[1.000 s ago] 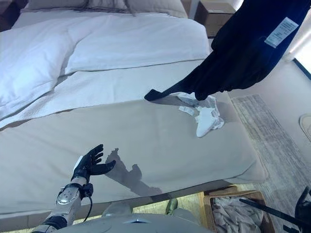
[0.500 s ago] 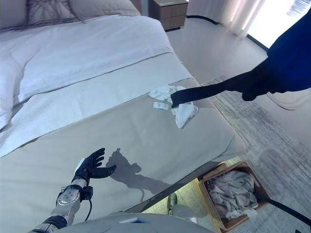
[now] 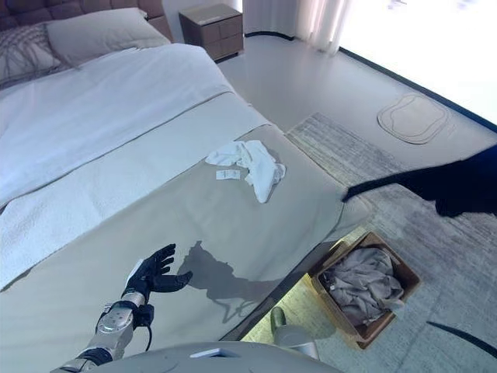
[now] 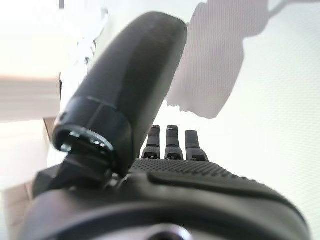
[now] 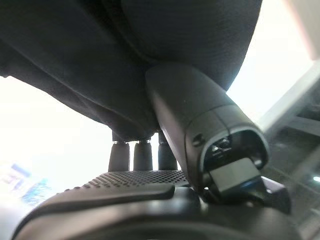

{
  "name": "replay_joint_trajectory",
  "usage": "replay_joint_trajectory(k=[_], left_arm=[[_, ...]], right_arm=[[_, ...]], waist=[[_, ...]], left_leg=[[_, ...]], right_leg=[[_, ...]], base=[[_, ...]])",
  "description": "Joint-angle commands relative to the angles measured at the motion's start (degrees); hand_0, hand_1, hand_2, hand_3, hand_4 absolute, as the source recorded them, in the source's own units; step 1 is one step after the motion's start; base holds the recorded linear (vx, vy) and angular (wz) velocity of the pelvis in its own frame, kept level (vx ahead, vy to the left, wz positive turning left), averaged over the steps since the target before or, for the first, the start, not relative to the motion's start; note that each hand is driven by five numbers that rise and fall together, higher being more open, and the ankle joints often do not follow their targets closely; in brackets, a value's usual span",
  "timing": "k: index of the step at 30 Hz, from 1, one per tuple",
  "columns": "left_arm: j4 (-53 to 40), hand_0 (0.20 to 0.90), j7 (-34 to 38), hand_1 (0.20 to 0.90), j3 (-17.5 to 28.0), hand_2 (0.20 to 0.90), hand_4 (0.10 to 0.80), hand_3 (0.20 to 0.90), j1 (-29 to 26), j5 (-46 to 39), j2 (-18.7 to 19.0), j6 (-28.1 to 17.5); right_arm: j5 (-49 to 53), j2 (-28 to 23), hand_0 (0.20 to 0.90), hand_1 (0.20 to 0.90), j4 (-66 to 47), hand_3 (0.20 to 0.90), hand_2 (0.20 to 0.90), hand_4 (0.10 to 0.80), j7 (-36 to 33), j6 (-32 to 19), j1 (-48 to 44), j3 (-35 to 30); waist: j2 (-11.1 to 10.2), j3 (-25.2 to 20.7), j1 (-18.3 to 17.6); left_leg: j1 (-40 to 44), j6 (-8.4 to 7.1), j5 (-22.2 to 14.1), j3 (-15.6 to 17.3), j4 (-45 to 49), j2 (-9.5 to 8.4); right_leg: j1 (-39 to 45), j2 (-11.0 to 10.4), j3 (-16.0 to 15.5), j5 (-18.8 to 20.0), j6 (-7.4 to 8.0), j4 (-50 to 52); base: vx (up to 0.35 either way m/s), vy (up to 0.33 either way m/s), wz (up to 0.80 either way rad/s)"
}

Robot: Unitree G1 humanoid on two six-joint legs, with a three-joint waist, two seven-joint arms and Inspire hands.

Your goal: Pick up the clothes from the bed and place them into the basket

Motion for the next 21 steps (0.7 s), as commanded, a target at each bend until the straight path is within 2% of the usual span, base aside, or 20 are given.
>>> replay_joint_trajectory(k=[1, 6, 9, 10, 16, 21], left_arm=[[-0.6, 0.9, 0.2, 0.9, 1.1, 0.9, 0.8, 0.9, -2.8, 0.4, 2.8, -5.8], [-0.1, 0.9, 0.1, 0.9, 2.5, 0.9, 0.8, 0.9, -3.2, 1.0, 3.6, -5.9], [0.0, 0.9, 0.0, 0.9, 2.3, 0.9, 0.8, 0.9, -3.8, 1.7, 4.3, -5.5], [0.0, 0.9, -0.1, 0.9, 2.2, 0.9, 0.8, 0.9, -4.0, 1.9, 4.5, -5.4], [-1.0, 0.9, -0.4, 0.9, 3.2, 0.9, 0.8, 0.9, -4.5, 2.1, 4.6, -3.9], [-1.2, 0.9, -0.8, 0.9, 3.6, 0.9, 0.8, 0.9, -4.3, 2.5, 4.5, -3.8]], right_arm=[[-0.6, -1.0, 0.3, 0.3, -2.2, 0.2, 0.3, 0.1, -0.3, -7.7, 3.6, -10.1], [-3.0, 5.8, 0.3, 0.3, -4.6, 0.2, 0.3, 0.1, 1.2, -11.2, 33.1, -34.9], [-2.7, 10.6, 0.3, 0.3, -8.2, 0.2, 0.3, 0.1, 2.0, -13.0, 45.1, -43.8], [-2.7, 12.2, 0.3, 0.3, -10.1, 0.2, 0.3, 0.1, 2.2, -13.4, 47.8, -45.2], [-3.3, 19.6, 0.3, 0.3, -19.5, 0.2, 0.3, 0.1, 2.1, -13.8, 51.4, -43.6], [-3.9, 22.8, 0.3, 0.3, -21.8, 0.2, 0.3, 0.1, 1.9, -14.3, 51.7, -42.1]], waist=[[-1.6, -3.4, -0.5], [-2.5, -3.0, -1.3], [-3.0, -2.6, -0.2], [-3.0, -2.4, 0.0], [-2.6, -1.7, 0.0], [-2.4, -1.5, 0.1]], left_leg=[[-2.1, -1.3, -1.8, -4.7, 2.5, 3.77], [-1.9, -1.36, -1.9, -4.5, 2.2, 3.91], [-1.7, -1.39, -1.9, -4.6, 2.0, 3.98], [-1.7, -1.39, -1.9, -4.6, 1.9, 3.97], [-1.6, -1.3, -2.3, -4.8, 2.4, 3.81], [-1.5, -1.22, -2.4, -4.9, 2.3, 3.63]], right_leg=[[-0.4, -2.6, -2.0, -3.8, 4.13, 5.3], [-0.8, -2.5, -1.9, -3.6, 4.1, 5.2], [-0.8, -2.4, -2.0, -3.5, 4.08, 4.9], [-0.9, -2.4, -2.0, -3.4, 4.07, 4.9], [-1.0, -2.4, -1.9, -3.5, 4.04, 5.1], [-0.8, -2.4, -2.1, -3.5, 4.04, 5.1]], base=[[-0.018, -0.024, -0.13], [-0.006, -0.01, -0.05], [-0.005, -0.02, -0.02], [0.0, 0.0, 0.0], [-0.005, -0.009, -0.02], [-0.003, -0.001, 0.02]])
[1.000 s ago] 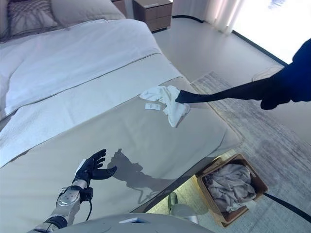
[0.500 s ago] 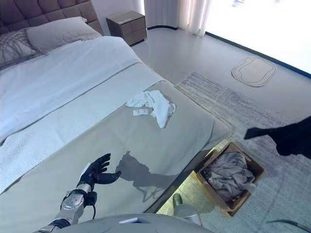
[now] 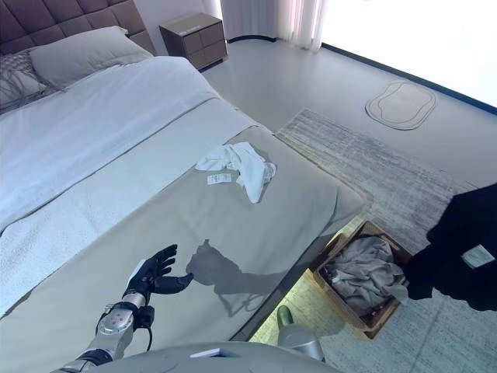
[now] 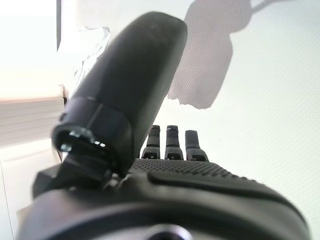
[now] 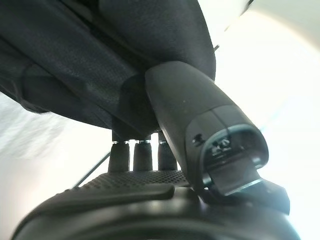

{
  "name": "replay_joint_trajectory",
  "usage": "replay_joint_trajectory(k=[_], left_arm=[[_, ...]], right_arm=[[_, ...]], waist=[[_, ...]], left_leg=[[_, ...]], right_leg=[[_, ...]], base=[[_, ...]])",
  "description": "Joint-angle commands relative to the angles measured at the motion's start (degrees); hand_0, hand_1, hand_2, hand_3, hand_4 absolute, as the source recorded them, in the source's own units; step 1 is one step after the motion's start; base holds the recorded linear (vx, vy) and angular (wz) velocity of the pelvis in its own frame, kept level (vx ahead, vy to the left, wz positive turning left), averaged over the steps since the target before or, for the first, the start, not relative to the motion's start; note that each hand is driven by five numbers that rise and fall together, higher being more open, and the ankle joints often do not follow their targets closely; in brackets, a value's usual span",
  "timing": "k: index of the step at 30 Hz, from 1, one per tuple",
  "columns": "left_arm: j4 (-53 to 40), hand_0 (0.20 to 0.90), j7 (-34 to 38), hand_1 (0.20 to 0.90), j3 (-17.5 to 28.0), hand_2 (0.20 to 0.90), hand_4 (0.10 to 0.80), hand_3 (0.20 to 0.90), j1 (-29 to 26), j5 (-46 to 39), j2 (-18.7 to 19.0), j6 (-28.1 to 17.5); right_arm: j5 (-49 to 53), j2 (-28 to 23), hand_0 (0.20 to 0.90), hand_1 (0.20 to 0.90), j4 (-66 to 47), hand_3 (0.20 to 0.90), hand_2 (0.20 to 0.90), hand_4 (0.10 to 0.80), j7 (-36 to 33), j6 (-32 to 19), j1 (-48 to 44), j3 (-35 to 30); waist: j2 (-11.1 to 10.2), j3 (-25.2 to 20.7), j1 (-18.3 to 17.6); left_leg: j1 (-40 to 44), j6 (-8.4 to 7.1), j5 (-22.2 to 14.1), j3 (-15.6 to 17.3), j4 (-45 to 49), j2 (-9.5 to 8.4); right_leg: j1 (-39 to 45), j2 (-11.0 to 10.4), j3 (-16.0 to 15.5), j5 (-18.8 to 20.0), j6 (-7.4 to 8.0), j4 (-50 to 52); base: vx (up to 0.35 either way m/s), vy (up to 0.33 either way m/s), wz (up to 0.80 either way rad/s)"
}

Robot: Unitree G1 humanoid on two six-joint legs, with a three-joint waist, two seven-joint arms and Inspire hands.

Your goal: Pick up the clothes from the bed and place them into the basket

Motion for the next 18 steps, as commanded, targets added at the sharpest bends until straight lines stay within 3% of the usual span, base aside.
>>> replay_joint_trajectory(k=[1, 11, 18], left_arm=[[-1.4, 0.9, 0.0, 0.9, 2.8, 0.9, 0.8, 0.9, -4.3, 1.3, 4.4, -3.5], [-2.5, 0.9, -0.3, 0.9, 2.7, 0.9, 0.8, 0.9, -4.6, 1.2, 4.6, -2.4], [-3.4, 0.9, 0.7, 0.9, 3.0, 0.9, 0.8, 0.9, -4.8, 1.2, 3.5, -2.0]], right_arm=[[-0.1, -3.8, 0.3, 0.3, -4.2, 0.2, 0.3, 0.1, -3.8, -7.5, -6.1, -2.1], [1.2, -0.5, 0.3, 0.3, -7.3, 0.2, 0.3, 0.1, -4.4, -6.8, -6.2, -1.5], [-3.7, 3.9, 0.3, 0.3, -4.9, 0.2, 0.3, 0.1, -3.3, -3.1, -5.4, 1.6]], waist=[[-4.2, -1.3, 1.7], [-4.0, -0.8, 2.1], [-4.0, -0.5, 2.7]], left_leg=[[-0.5, -1.25, -2.5, -5.3, 2.4, 3.06], [-0.7, -1.27, -2.5, -5.5, 2.6, 2.96], [-0.9, -1.31, -2.4, -5.8, 2.4, 2.89]], right_leg=[[0.6, -3.5, -2.9, -3.9, 3.97, 5.0], [0.6, -3.6, -3.1, -3.8, 4.17, 5.0], [0.7, -3.8, -3.6, -3.7, 4.19, 4.8]], base=[[-0.017, -0.007, 0.07], [-0.01, -0.004, 0.01], [0.0, 0.0, 0.0]])
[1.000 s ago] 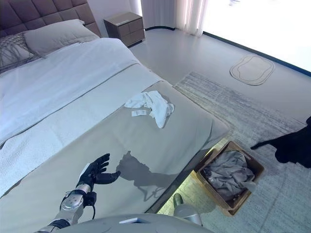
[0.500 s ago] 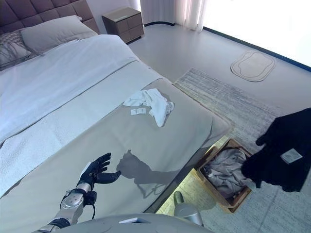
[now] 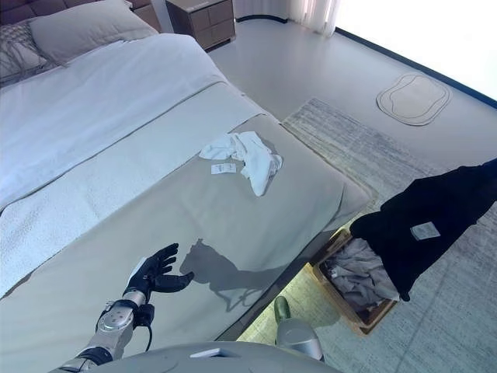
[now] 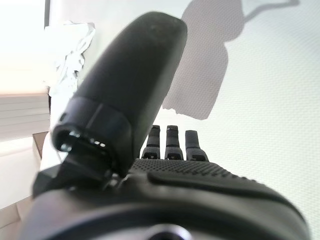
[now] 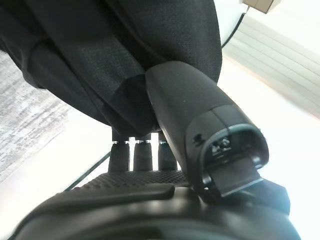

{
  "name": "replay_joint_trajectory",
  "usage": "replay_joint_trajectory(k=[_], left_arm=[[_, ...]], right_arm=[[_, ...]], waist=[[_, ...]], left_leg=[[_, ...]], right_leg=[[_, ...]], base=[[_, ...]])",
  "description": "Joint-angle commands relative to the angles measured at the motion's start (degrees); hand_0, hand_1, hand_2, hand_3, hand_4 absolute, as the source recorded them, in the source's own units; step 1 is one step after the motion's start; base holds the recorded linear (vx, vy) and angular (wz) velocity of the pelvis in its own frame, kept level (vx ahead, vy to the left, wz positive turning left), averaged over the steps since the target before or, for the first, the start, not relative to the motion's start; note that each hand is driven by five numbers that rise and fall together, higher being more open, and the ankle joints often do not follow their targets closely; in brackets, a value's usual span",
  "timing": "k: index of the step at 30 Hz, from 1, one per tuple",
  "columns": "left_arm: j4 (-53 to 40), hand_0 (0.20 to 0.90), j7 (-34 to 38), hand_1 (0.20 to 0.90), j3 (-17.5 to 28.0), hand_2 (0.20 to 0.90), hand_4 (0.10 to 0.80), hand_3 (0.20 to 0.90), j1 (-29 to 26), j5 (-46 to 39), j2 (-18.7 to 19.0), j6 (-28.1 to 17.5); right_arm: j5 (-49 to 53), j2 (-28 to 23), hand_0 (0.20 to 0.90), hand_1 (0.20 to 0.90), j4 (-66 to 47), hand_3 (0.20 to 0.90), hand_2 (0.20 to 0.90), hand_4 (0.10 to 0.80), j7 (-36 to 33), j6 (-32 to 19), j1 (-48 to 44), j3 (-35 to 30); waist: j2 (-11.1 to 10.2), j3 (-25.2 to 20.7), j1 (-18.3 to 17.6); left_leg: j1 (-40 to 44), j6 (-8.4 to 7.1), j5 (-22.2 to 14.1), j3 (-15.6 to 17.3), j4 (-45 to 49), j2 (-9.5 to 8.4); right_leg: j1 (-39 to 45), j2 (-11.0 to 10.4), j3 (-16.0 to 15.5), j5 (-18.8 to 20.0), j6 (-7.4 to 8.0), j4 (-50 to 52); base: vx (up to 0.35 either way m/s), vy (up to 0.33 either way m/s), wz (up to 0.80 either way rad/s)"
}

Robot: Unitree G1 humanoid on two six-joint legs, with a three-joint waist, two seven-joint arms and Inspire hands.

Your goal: Pick up the clothes from the bed and place them into the basket

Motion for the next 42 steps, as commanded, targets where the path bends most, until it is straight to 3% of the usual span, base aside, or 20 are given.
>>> replay_joint_trajectory(k=[1, 9, 11, 16, 21, 22, 23, 29, 42], left_arm=[[-2.7, 0.9, 1.3, 0.9, 2.4, 0.9, 0.8, 0.9, -4.1, 0.2, 3.3, -3.3], [-3.1, 0.9, 1.7, 0.9, 3.1, 0.9, 0.8, 0.9, -4.0, 1.7, 3.0, -3.1], [-3.2, 0.9, 1.9, 0.9, 2.4, 0.9, 0.8, 0.9, -4.6, 1.8, 2.7, -3.0], [-3.3, 0.9, 1.6, 0.9, 1.2, 0.9, 0.8, 0.9, -4.7, 2.2, 2.6, -3.4], [-4.3, 0.9, 1.5, 0.9, 0.5, 0.9, 0.8, 0.9, -4.4, 1.6, 2.3, -3.1], [-4.3, 0.9, 1.4, 0.9, 0.6, 0.9, 0.8, 0.9, -4.4, 1.7, 2.2, -3.1], [-4.1, 0.9, 1.4, 0.9, 0.6, 0.9, 0.8, 0.9, -4.3, 1.7, 2.1, -3.2], [-3.5, 0.9, 1.1, 0.9, 0.7, 0.9, 0.8, 0.9, -3.8, 2.5, 2.1, -3.4], [-4.4, 0.9, 0.8, 0.9, 1.2, 0.9, 0.8, 0.9, -3.1, 1.1, 2.6, -3.6]], right_arm=[[-1.7, -0.4, 0.3, 0.3, 0.6, 0.2, 0.3, 0.1, -2.9, -1.7, -5.2, -0.2], [-5.6, 8.6, 0.3, 0.3, 9.3, 0.2, 0.3, 0.1, -0.7, -1.4, -2.3, 2.5], [-6.5, 10.3, 0.3, 0.3, 15.1, 0.2, 0.3, 0.1, -0.3, -3.8, -3.8, 4.1], [-6.9, 12.1, 0.3, 0.3, 21.5, 0.2, 0.3, 0.1, -0.4, -5.1, -5.9, 6.1], [-9.7, 13.9, 0.3, 0.3, 24.6, 0.2, 0.3, 0.1, -3.0, -3.2, -6.7, 7.1], [-10.2, 14.2, 0.462, 0.462, 25.2, 0.389, 0.462, 0.289, -2.6, -2.3, -6.7, 7.2], [-11.5, 14.7, 0.9, 0.9, 26.8, 0.9, 0.9, 0.8, -2.1, -0.6, -6.6, 7.7], [-11.6, 16.1, 0.9, 0.9, 29.8, 0.9, 0.9, 0.8, -1.5, -1.5, -7.3, 9.4], [-11.7, 15.7, 0.9, 0.9, 22.3, 0.9, 0.9, 0.8, -5.1, -3.5, -7.6, 10.6]], waist=[[-3.1, -3.8, 1.3], [-2.5, -3.3, 2.5], [-2.1, -3.3, 3.2], [-1.5, -3.1, 4.2], [-0.9, -2.5, 5.2], [-0.9, -2.4, 5.3], [-0.8, -2.4, 5.5], [-0.8, -2.4, 6.5], [-0.8, -1.9, 6.8]], left_leg=[[-1.0, -1.32, -2.4, -5.3, 2.4, 2.68], [-0.7, -1.19, -1.9, -5.8, 1.8, 2.71], [-0.6, -1.14, -2.0, -6.1, 1.8, 2.63], [-0.3, -1.21, -2.1, -6.8, 1.7, 2.57], [-0.9, -1.37, -1.9, -7.5, 2.1, 2.48], [-1.0, -1.38, -1.9, -7.5, 2.1, 2.47], [-1.0, -1.37, -1.9, -7.6, 2.0, 2.42], [-0.6, -1.3, -1.7, -8.4, 1.7, 2.61], [-0.8, -1.32, -1.7, -9.2, 2.1, 2.58]], right_leg=[[0.3, -3.8, -3.2, -3.7, 4.23, 4.8], [0.8, -3.8, -3.9, -3.9, 4.21, 4.8], [1.1, -3.9, -4.3, -3.8, 4.19, 4.7], [1.7, -4.1, -5.1, -3.8, 4.15, 4.4], [1.8, -4.4, -5.9, -3.9, 4.17, 4.4], [1.9, -4.4, -6.0, -3.9, 4.17, 4.3], [2.0, -4.4, -6.2, -4.0, 4.18, 4.3], [2.8, -4.5, -6.7, -4.1, 4.01, 4.1], [3.4, -4.3, -6.7, -4.7, 3.81, 4.4]], base=[[-0.018, -0.007, 0.03], [-0.006, -0.006, 0.03], [0.0, 0.0, 0.0], [0.004, -0.011, 0.06], [-0.022, -0.017, 0.1], [-0.018, -0.017, 0.1], [-0.005, -0.014, 0.09], [0.017, -0.025, 0.08], [0.004, 0.0, 0.01]])
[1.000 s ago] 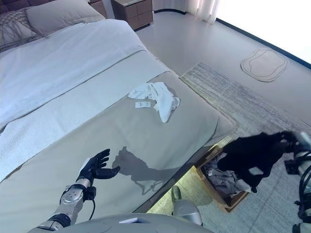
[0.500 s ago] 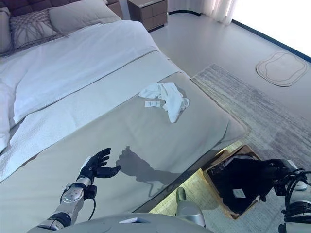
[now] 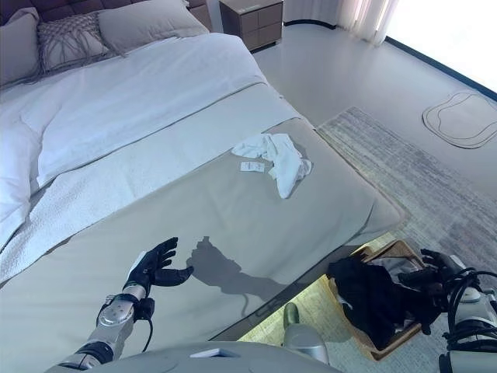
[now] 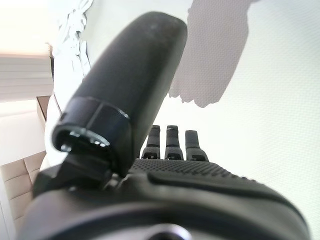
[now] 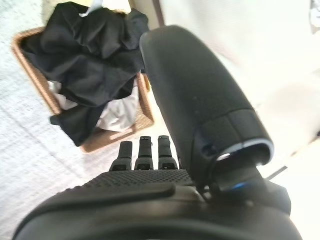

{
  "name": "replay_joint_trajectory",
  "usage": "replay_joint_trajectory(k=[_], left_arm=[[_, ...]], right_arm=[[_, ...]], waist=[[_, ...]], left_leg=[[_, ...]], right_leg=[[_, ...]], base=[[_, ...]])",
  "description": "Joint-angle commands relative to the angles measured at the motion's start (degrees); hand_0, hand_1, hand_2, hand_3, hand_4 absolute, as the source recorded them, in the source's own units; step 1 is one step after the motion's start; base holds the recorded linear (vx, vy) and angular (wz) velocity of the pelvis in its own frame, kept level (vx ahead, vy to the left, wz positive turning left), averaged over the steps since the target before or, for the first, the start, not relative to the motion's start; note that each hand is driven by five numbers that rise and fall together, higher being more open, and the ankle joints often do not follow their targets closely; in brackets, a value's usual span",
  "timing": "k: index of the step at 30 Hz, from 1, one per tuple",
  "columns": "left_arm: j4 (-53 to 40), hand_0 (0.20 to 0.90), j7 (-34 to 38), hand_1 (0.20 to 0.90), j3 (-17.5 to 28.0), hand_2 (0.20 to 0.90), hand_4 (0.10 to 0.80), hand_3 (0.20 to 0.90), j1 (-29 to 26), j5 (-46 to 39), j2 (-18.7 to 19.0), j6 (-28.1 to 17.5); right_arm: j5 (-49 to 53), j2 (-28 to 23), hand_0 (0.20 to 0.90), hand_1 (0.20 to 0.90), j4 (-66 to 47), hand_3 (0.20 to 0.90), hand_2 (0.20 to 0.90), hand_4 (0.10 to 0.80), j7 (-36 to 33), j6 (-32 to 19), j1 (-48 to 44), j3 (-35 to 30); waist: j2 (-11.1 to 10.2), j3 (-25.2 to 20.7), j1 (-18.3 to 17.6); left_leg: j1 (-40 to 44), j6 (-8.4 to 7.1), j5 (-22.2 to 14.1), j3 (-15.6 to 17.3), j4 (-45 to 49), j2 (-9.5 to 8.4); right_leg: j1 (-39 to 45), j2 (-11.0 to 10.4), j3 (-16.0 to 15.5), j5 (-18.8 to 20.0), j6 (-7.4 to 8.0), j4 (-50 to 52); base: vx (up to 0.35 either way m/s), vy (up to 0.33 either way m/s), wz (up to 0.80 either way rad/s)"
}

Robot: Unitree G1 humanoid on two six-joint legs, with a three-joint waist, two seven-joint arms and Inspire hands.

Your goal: Pick up the clothes from the bed and place them into the basket

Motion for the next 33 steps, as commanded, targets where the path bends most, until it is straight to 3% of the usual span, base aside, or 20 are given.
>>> replay_joint_trajectory(k=[1, 4, 8, 11, 21, 24, 33], left_arm=[[-2.7, 0.9, 0.9, 0.9, -0.3, 0.9, 0.8, 0.9, -2.6, -0.8, 2.5, -3.4], [-3.1, 0.9, 1.4, 0.9, -0.1, 0.9, 0.8, 0.9, -2.3, -1.2, 2.4, -2.9], [-3.5, 0.9, 2.7, 0.9, 0.5, 0.9, 0.8, 0.9, -1.3, -2.2, 1.9, -2.6], [-3.4, 0.9, 3.2, 0.9, 0.7, 0.9, 0.8, 0.9, -0.8, -2.5, 1.7, -2.8], [-2.9, 0.9, 4.1, 0.9, 0.5, 0.9, 0.8, 0.9, 1.5, -0.2, 1.8, -2.7], [-5.2, 0.9, 4.1, 0.9, -1.1, 0.9, 0.8, 0.9, -0.5, -1.4, 3.2, -2.9], [-10.2, 0.9, 5.1, 0.9, -3.5, 0.9, 0.8, 0.9, 0.4, -3.9, 4.0, -4.3]], right_arm=[[-0.2, -3.6, 0.9, 0.9, -2.8, 0.9, 0.9, 0.8, -5.2, -3.8, -6.0, 1.7], [-1.4, -4.2, 0.9, 0.9, -8.1, 0.9, 0.9, 0.8, -9.2, -5.4, -6.8, 2.0], [-4.1, -4.5, 0.9, 0.9, -21.2, 0.9, 0.9, 0.8, -17.7, -3.8, -8.8, 3.7], [-5.1, -4.6, 0.9, 0.9, -24.3, 0.9, 0.9, 0.8, -20.0, -3.8, -10.5, 3.9], [-7.5, -9.4, 0.9, 0.9, -21.0, 0.9, 0.9, 0.8, -18.9, -2.0, -26.5, 12.3], [-7.0, -12.1, 0.9, 0.9, -18.9, 0.9, 0.9, 0.8, -19.5, -1.0, -34.6, 16.4], [-6.7, -12.7, 0.9, 0.9, -15.6, 0.9, 0.9, 0.8, -22.6, 3.8, -49.6, 26.2]], waist=[[-2.4, -3.0, 0.4], [-2.3, -2.8, 0.4], [-2.0, -2.4, 0.8], [-1.8, -2.1, 1.2], [-1.5, 0.2, 6.8], [-0.2, 5.5, 9.2], [3.5, 15.6, 12.5]], left_leg=[[-1.9, -1.58, -2.4, -5.0, 2.1, 2.29], [-1.9, -1.65, -2.3, -5.2, 2.2, 2.36], [-2.2, -1.76, -2.3, -5.9, 2.5, 2.42], [-2.6, -1.84, -2.3, -6.4, 2.8, 2.4], [-7.6, -2.42, -3.5, -10.9, 10.2, 1.52], [-14.7, -2.28, -5.4, -13.5, 17.8, 0.56], [-29.6, -0.48, -7.4, -16.3, 30.5, -2.14]], right_leg=[[0.2, -3.5, -2.6, -4.6, 3.56, 4.5], [0.3, -3.5, -2.7, -4.8, 3.44, 4.9], [0.4, -3.5, -3.4, -5.7, 3.13, 5.9], [0.6, -3.5, -3.8, -6.2, 2.91, 6.3], [-0.6, -4.6, -8.5, -10.7, 0.0, 13.3], [-6.5, -6.1, -10.1, -13.3, -1.97, 20.8], [-21.7, -9.7, -10.1, -16.8, -4.51, 37.4]], base=[[0.019, -0.001, 0.03], [0.01, 0.002, 0.01], [0.03, 0.006, 0.01], [0.038, 0.008, 0.13], [0.074, 0.013, 0.26], [-0.179, 0.042, 0.33], [-0.125, 0.033, 0.23]])
